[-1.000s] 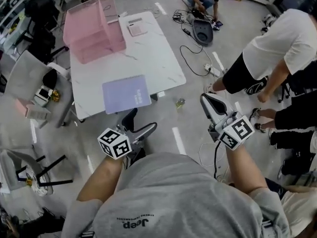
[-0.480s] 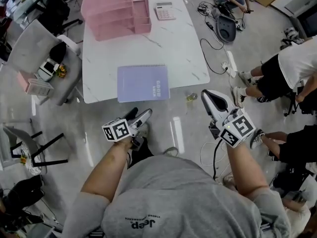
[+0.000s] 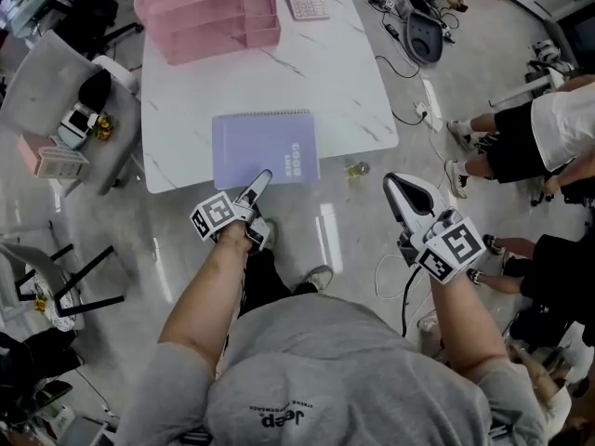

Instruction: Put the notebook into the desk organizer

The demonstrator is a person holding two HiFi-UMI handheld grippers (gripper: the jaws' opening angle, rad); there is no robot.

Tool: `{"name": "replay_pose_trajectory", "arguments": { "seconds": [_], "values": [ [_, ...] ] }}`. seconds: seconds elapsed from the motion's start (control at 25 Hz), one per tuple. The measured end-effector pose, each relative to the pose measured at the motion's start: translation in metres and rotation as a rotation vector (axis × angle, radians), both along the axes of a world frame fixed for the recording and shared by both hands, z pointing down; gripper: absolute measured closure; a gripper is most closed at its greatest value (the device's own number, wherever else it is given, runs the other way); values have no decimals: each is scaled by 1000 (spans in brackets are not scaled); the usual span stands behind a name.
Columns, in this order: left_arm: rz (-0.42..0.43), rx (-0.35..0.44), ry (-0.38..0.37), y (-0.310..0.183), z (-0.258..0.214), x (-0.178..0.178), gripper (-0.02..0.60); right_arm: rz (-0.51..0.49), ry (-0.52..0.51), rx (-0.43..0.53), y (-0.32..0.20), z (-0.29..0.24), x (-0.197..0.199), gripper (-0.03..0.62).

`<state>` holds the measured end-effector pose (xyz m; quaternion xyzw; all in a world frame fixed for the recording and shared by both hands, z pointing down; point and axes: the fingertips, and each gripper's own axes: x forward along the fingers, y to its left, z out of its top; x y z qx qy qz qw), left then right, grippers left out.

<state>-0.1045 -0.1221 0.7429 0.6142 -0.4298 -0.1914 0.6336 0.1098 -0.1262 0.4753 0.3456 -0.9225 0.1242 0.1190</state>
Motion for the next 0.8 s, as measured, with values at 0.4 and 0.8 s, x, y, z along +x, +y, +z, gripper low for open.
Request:
{"name": "replay_pose_trajectory", "arguments": {
  "seconds": [0.4,0.8],
  "values": [
    [-89,-101,-68,-12,12,-5,409,55,17,-25,4,6,21,592],
    [-37,45,-135,-9,-61,2,492,64,-1,1,4,-9,24,592]
  ]
}}
